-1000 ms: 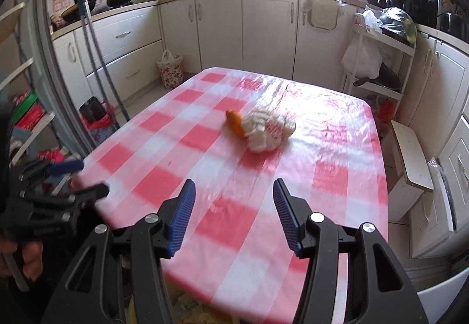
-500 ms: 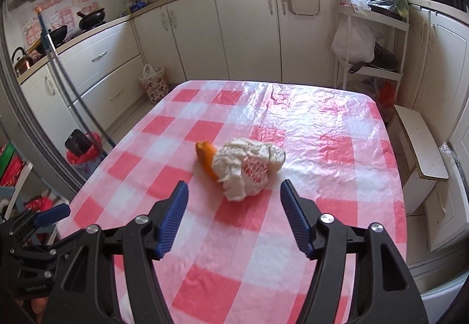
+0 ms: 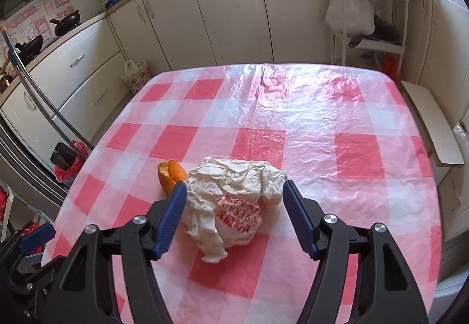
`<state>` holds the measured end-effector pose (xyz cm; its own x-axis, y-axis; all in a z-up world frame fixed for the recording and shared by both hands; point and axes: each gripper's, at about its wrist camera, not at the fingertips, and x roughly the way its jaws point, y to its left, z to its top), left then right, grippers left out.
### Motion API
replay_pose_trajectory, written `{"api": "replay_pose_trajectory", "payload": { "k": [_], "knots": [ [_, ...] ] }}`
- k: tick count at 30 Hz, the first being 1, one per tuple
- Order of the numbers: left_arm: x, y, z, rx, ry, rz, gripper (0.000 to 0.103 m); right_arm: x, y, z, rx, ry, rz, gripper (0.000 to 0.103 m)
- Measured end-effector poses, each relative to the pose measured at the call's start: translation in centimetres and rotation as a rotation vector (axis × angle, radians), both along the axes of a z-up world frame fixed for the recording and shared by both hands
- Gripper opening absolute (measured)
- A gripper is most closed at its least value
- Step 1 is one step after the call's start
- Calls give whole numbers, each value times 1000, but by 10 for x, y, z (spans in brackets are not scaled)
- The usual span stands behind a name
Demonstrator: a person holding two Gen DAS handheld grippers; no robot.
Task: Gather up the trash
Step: 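Grasp the white tissue with the right gripper while the left gripper grasps the orange peel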
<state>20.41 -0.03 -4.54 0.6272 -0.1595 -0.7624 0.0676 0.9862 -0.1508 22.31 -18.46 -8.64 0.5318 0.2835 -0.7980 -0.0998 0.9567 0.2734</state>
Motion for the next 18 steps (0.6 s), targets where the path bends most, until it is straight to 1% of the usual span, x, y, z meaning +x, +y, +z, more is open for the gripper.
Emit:
{"api": "replay_pose_trajectory", "payload": {
  "k": [3,4,5,7,9,14,18],
  "knots": [
    [13,-4,-2,-7,9,-1,76,5,2,-5,1,18,15,54],
    [17,-5,-3,-10,11,-1,76,6,3,-6,0,21,20,48],
    [21,-6,-4,-13,14,0,76,6,3,-7,-2,24,28,44],
    [29,-9,-7,-20,23,3,76,5,2,-7,-7,24,44,30],
    [41,-14,-10,-36,37,8,76,2,-1,-2,-8,12,56,20],
    [63,-33,-13,-55,45,10,76,-7,-16,13,6,-27,50,18],
    [85,-55,-19,-17,64,10,76,-13,-29,20,11,-45,36,18]
  ]
}}
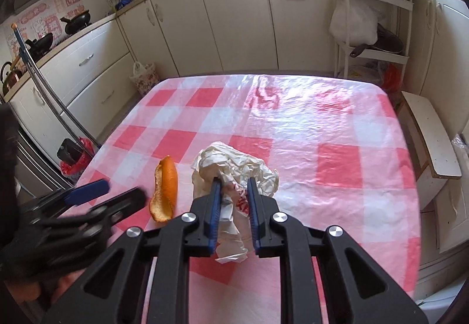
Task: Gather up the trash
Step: 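Grasp the white tissue with the right gripper while the left gripper grasps the orange peel, then carry the tissue and the orange peel down over the yellow bucket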
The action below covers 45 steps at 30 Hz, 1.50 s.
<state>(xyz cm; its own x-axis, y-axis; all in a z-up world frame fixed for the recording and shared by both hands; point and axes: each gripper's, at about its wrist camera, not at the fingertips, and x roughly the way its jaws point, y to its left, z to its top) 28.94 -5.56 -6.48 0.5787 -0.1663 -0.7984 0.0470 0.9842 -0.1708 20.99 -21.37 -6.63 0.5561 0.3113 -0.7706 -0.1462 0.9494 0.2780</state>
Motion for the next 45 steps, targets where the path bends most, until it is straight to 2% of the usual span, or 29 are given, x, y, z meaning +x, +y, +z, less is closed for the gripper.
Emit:
{"api": "replay_pose_trajectory", "payload": {
  "k": [4,8,13,15,18,29,36,45],
  "knots": [
    [17,-13,-11,37,24,22,76,-3,-12,3,13,-6,-13,18],
    [29,-24,-23,106,34,33,73,-5,-17,4,18,-7,-14,18],
    [33,-30,-30,152,26,23,36,-12,-19,4,-1,-14,-4,18],
    [32,-30,-29,141,26,7,24,-15,-22,3,-5,-12,-2,18],
    [29,-26,-26,117,25,-7,19,-17,-25,2,-5,-10,-3,18],
    [-23,5,-15,47,6,-17,17,-37,-17,6,9,-18,39,18],
    [-76,20,5,33,-31,-39,17,-74,-7,17,16,-36,77,19],
    [-136,31,34,55,-91,-66,17,-132,-7,29,79,-51,52,19]
  ]
}}
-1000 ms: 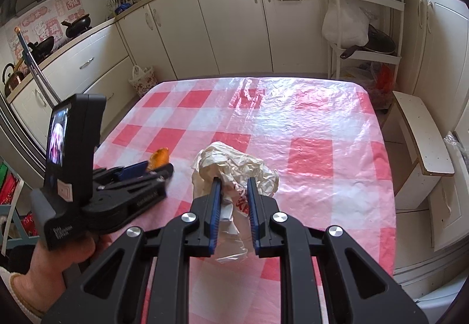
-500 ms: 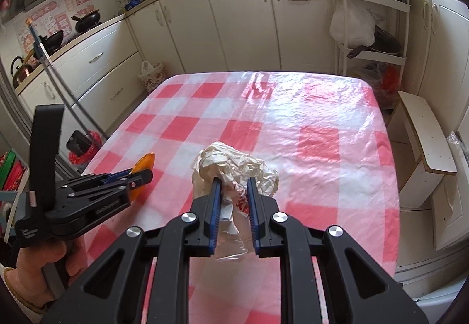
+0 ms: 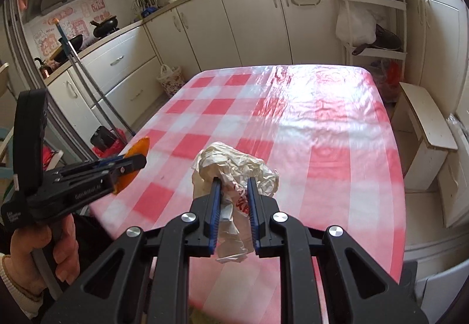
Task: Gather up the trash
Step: 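Carry the tissue and the orange peel down over the yellow bucket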
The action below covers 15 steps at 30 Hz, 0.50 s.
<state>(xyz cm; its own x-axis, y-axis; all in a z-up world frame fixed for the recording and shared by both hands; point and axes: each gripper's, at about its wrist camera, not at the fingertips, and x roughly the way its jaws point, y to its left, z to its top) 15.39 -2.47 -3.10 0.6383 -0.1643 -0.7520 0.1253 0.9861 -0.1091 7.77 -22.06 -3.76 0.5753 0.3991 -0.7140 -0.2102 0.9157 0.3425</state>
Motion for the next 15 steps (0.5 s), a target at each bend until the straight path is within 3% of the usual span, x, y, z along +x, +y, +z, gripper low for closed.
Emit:
{"api": "replay_pose_trajectory", "payload": {
  "k": [15],
  "knots": [
    [-85,17,0,3,-2,-22,17,-91,12,0,-16,15,23,19]
  ]
}}
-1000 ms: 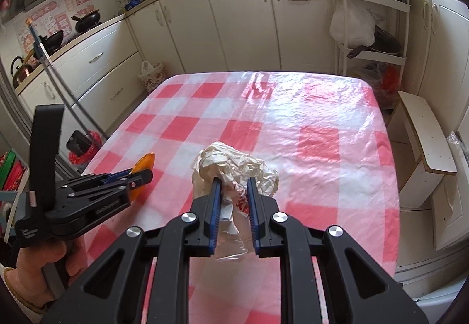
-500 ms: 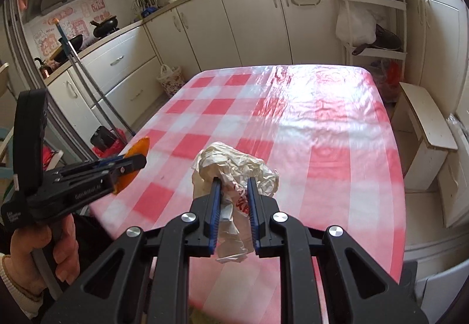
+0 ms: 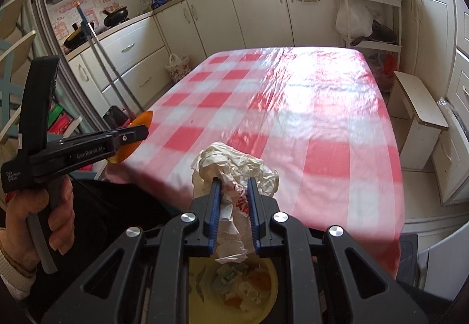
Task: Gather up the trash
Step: 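Carry the tissue and the orange peel down over the yellow bucket, then open both grippers over the bucket to drop the tissue and peel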
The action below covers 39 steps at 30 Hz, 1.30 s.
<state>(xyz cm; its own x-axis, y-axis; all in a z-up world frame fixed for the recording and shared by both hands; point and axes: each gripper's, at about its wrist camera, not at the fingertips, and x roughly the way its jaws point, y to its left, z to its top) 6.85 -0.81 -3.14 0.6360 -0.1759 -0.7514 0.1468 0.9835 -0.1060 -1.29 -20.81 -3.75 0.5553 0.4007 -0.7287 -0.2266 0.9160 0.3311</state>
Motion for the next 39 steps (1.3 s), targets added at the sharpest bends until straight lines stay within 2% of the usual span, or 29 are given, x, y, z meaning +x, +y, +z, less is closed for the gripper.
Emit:
{"api": "replay_pose_trajectory", "payload": {
  "k": [11,23,26,28,29,39],
  "knots": [
    [-49,13,-21,-4,56,-27,17,-39,29,-21,-36,88,89,19],
    [-80,16,-41,-20,137,-73,17,-48,43,-46,-110,187,143,20],
    [-87,9,-50,-19,169,-103,17,-50,44,-51,-122,211,146,22],
    [-91,5,-55,-17,189,-119,17,-50,45,-53,-129,225,146,32],
    [-92,2,-59,-13,201,-129,17,-50,44,-55,-133,230,140,33],
    [-97,-12,-92,16,326,-171,18,-51,32,-52,-114,231,101,38]
  ]
}}
